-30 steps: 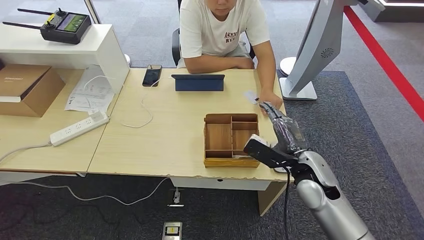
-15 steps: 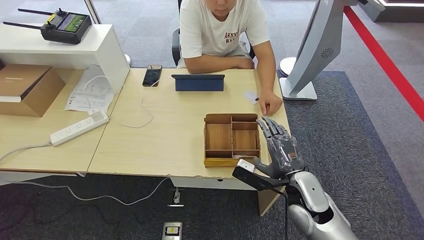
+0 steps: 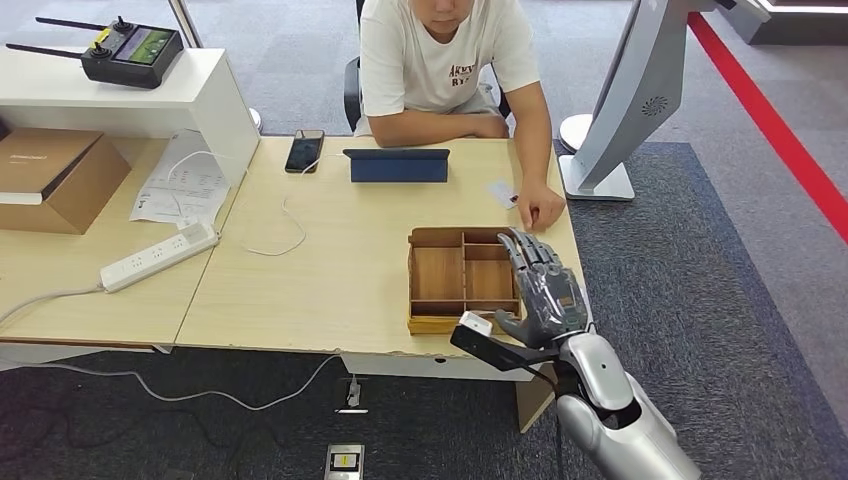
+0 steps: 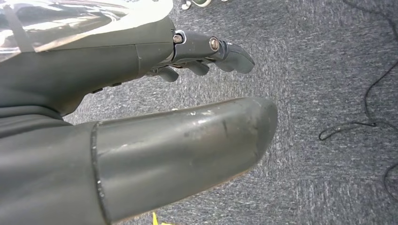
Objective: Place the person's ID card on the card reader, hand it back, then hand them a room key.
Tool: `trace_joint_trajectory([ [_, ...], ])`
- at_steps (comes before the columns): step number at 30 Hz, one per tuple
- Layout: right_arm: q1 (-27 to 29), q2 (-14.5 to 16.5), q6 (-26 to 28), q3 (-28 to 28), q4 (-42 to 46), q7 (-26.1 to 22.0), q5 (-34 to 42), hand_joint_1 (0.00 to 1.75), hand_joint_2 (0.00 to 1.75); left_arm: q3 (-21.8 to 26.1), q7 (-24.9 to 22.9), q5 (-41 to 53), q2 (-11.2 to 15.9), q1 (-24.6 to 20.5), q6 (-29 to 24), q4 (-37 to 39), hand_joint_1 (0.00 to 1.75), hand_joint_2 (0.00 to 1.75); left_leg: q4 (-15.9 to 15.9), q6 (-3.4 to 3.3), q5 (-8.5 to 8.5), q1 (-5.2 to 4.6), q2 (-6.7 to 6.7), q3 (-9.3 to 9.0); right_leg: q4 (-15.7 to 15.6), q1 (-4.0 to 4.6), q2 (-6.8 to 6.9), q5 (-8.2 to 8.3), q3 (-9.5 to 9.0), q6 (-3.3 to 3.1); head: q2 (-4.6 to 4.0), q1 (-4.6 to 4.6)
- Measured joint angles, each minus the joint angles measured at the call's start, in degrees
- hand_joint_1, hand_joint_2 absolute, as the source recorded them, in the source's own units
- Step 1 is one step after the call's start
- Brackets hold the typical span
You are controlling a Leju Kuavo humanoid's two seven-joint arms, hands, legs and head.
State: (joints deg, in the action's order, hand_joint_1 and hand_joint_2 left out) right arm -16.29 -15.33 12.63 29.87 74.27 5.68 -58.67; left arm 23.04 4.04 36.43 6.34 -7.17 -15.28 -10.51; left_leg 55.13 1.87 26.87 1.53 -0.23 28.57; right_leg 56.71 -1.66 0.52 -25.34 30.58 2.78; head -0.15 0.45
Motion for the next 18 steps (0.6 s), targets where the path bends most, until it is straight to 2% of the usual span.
trace_joint_trajectory([
  [9, -2.4, 2.6, 1.1, 0.7, -7.1, -1.5, 0.2, 0.0, 1.75, 0.0, -0.6, -0.6, 0.0, 0.0, 0.0, 0.0, 0.0, 0.0, 0.0, 0.0, 0.0, 0.0, 0.0, 0.02, 0.0, 0.0, 0.0, 0.0, 0.01, 0.0, 0.0, 0.0],
  [18, -3.1, 3.0, 1.1, 1.0, -10.3, -1.7, 1.8, 0.0, 1.75, 0.0, -0.8, -0.4, 0.0, 0.0, 0.0, 0.0, 0.0, 0.0, 0.0, 0.0, 0.0, 0.0, -0.01, 0.02, 0.0, 0.0, 0.0, 0.0, 0.01, 0.0, 0.0, 0.0],
])
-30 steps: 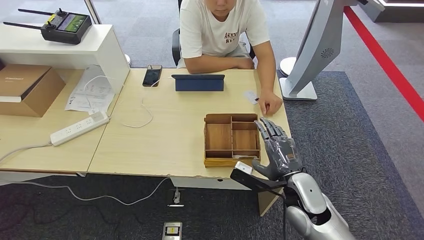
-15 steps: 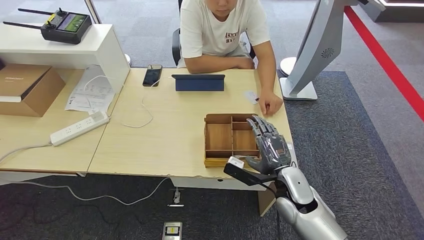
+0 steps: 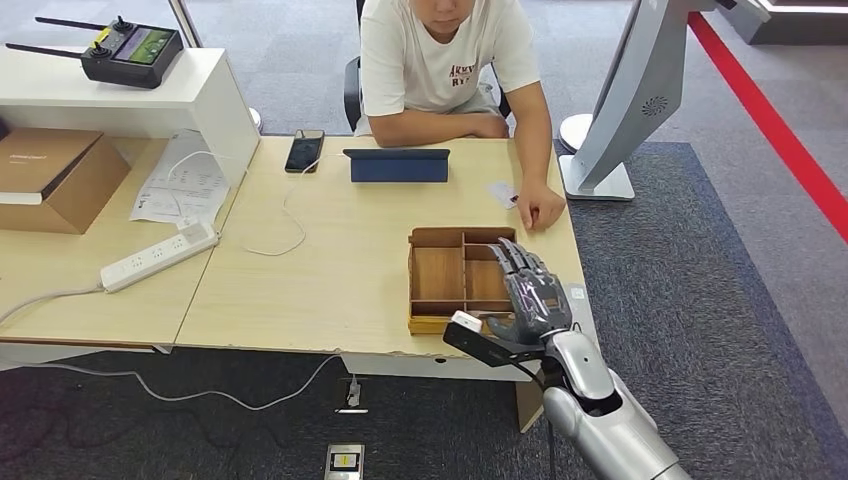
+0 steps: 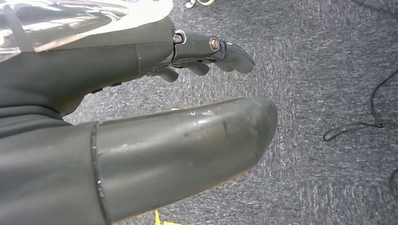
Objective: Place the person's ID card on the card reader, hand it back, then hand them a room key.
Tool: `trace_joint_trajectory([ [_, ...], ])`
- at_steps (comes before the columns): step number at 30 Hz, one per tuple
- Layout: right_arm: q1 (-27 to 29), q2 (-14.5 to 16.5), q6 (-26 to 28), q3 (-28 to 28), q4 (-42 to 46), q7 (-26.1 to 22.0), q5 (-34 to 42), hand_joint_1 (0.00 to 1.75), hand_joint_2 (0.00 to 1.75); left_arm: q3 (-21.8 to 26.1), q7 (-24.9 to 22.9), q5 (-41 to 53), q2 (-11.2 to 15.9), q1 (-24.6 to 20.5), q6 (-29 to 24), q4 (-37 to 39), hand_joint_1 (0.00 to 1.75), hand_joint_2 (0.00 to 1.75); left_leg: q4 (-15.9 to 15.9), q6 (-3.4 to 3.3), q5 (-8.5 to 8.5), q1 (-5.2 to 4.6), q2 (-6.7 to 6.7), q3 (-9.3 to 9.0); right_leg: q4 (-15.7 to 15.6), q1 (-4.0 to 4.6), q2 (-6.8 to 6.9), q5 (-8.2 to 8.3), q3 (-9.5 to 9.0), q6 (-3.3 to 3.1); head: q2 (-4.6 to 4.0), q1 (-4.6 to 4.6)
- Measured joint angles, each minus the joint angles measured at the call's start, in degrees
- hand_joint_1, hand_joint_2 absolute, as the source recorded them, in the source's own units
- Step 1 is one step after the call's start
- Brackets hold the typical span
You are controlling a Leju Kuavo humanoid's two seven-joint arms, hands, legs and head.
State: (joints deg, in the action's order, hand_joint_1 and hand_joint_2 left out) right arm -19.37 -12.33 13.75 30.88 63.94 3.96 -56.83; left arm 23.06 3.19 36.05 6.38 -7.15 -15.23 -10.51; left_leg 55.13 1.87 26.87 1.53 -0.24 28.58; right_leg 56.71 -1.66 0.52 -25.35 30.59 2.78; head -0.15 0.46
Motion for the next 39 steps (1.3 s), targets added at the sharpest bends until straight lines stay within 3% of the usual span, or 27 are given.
trace_joint_trajectory([
  [15, 0.8, -1.2, -1.4, 0.0, -1.3, 0.6, 0.6, 0.0, 1.75, 0.0, -0.1, -0.4, 0.2, 0.0, 0.1, 0.0, 0.0, 0.0, 0.0, 0.0, 0.0, 0.0, 0.0, -0.02, 0.0, 0.0, 0.0, 0.0, 0.01, 0.0, 0.0, 0.0],
  [26, 4.5, -3.0, -4.1, 0.2, 2.4, 2.1, 0.9, 0.0, 1.75, 0.0, -0.1, 0.4, 0.3, 0.0, 0.1, 0.0, 0.0, 0.0, 0.0, 0.0, 0.0, 0.0, 0.01, -0.02, 0.0, 0.0, 0.0, 0.0, 0.01, 0.0, 0.0, -0.01],
  [39, 4.8, -3.2, -4.3, 0.4, 4.5, 2.6, 1.4, 0.0, 1.75, 0.0, 0.5, 0.6, 0.6, 0.0, 0.2, 0.0, 0.0, 0.0, 0.0, 0.0, -0.01, 0.0, 0.01, -0.02, 0.0, 0.0, 0.0, 0.01, 0.0, 0.0, 0.0, 0.0],
])
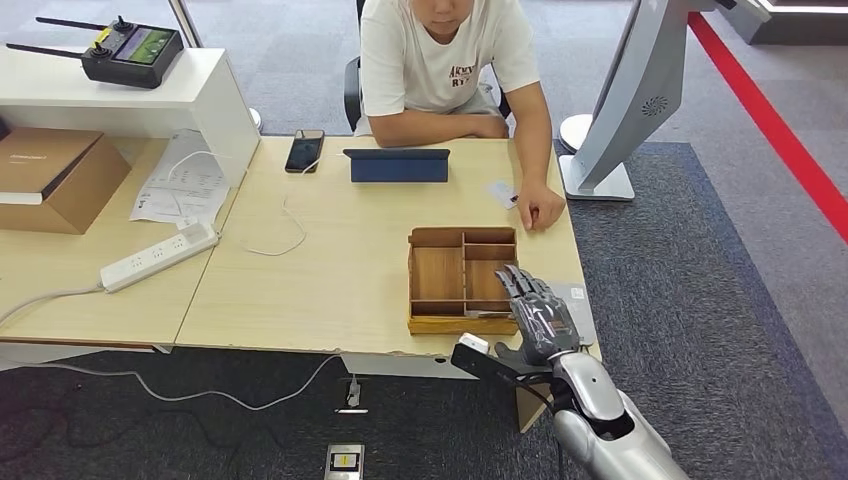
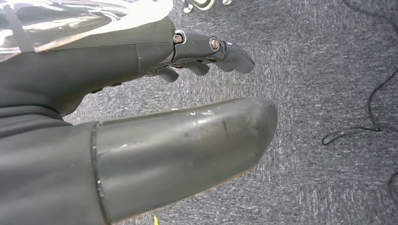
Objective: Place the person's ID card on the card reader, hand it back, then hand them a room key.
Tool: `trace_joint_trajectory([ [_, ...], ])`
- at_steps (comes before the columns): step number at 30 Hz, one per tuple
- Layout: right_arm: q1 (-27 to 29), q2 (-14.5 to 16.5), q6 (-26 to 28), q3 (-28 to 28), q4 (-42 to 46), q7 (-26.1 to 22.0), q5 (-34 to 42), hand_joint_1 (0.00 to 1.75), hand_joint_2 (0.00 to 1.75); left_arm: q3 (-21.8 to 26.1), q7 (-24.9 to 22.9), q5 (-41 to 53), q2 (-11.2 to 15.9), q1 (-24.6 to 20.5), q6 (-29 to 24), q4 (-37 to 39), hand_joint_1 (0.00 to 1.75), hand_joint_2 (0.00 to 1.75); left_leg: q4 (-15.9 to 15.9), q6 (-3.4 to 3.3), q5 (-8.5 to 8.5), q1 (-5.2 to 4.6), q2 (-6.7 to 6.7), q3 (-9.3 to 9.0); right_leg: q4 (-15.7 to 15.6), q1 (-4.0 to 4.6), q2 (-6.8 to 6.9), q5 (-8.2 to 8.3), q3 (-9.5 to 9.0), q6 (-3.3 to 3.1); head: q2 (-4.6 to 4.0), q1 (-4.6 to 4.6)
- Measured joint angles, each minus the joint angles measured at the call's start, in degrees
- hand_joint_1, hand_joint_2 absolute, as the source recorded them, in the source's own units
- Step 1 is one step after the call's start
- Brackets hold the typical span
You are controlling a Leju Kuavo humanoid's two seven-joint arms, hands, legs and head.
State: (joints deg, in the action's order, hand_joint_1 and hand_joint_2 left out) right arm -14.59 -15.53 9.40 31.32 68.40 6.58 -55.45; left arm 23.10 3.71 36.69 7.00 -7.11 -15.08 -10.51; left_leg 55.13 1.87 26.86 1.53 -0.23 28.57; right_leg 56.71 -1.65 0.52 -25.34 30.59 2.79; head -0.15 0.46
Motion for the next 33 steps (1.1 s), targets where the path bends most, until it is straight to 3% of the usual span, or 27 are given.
trace_joint_trajectory([
  [17, -3.0, 1.5, 3.2, 0.7, -4.5, -4.2, 0.3, 0.0, 1.75, 0.0, -0.1, 0.0, 0.0, 0.0, -0.1, 0.0, 0.0, 0.0, 0.0, 0.0, 0.0, 0.0, 0.0, 0.01, 0.0, 0.0, 0.0, 0.0, 0.0, 0.0, 0.0, 0.0],
  [33, -4.6, 2.2, 3.6, 0.9, -9.3, -4.5, 1.0, 0.0, 1.75, 0.1, 0.1, 0.1, -0.1, 0.0, -0.1, 0.0, 0.0, 0.0, 0.0, 0.0, 0.0, 0.0, 0.0, 0.01, 0.0, 0.0, 0.0, 0.0, 0.01, 0.0, 0.0, 0.0],
])
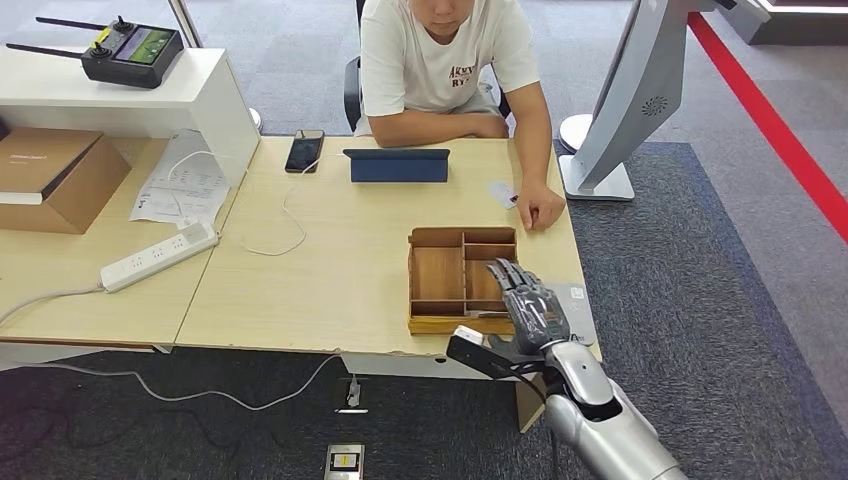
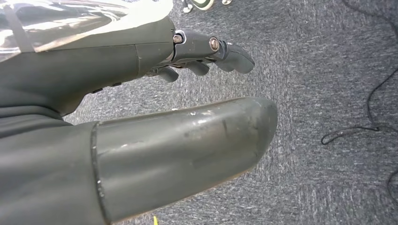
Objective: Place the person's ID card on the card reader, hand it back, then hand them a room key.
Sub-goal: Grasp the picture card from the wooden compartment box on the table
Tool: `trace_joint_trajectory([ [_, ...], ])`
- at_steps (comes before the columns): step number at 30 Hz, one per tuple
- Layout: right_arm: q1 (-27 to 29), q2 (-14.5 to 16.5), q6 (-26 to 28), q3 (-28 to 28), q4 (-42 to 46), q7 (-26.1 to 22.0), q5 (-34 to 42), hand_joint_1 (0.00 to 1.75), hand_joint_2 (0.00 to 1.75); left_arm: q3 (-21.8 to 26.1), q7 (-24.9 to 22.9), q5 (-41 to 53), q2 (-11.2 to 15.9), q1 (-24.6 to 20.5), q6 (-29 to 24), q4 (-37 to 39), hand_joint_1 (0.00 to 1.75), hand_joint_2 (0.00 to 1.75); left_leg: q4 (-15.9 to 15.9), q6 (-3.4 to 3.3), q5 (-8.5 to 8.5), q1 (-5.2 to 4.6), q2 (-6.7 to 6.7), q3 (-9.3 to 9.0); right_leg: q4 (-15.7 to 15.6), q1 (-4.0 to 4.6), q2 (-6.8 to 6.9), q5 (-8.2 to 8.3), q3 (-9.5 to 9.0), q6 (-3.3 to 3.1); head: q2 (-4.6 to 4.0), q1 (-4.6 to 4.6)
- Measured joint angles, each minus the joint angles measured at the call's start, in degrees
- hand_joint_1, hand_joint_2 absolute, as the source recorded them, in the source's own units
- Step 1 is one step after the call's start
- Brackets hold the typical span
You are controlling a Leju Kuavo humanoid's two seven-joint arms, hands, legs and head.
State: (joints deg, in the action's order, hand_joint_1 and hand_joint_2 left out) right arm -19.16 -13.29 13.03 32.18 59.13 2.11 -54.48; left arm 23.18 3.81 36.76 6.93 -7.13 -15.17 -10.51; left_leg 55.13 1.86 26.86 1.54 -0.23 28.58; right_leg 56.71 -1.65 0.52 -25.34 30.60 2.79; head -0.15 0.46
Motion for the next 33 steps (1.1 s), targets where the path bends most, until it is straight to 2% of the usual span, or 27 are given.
trace_joint_trajectory([
  [1, 0.0, 0.0, 0.0, 0.0, -0.2, 0.0, 0.0, 0.0, 1.75, 0.0, 0.0, 0.0, 0.0, 0.0, 0.0, 0.0, 0.0, 0.0, 0.0, 0.0, 0.0, 0.0, 0.0, 0.0, 0.0, 0.0, 0.0, 0.0, 0.0, 0.0, 0.0, 0.0],
  [5, 0.0, 0.0, 0.0, 0.0, -0.5, 0.0, 0.2, 1.75, 1.75, 0.0, -0.1, -0.1, 0.0, 0.0, 0.0, 0.0, 0.0, 0.0, 0.0, 0.0, 0.0, 0.0, 0.0, 0.0, 0.0, 0.0, 0.0, 0.0, 0.0, 0.0, 0.0, 0.0],
  [33, -0.4, -0.1, 0.1, 0.0, -1.4, -0.5, 1.0, 1.75, 1.75, 0.0, 0.6, 0.7, 0.0, 0.0, -0.3, 0.0, 0.0, 0.0, 0.0, 0.0, 0.0, 0.0, 0.0, 0.0, 0.0, 0.0, 0.0, 0.0, 0.0, 0.0, 0.0, 0.0],
])
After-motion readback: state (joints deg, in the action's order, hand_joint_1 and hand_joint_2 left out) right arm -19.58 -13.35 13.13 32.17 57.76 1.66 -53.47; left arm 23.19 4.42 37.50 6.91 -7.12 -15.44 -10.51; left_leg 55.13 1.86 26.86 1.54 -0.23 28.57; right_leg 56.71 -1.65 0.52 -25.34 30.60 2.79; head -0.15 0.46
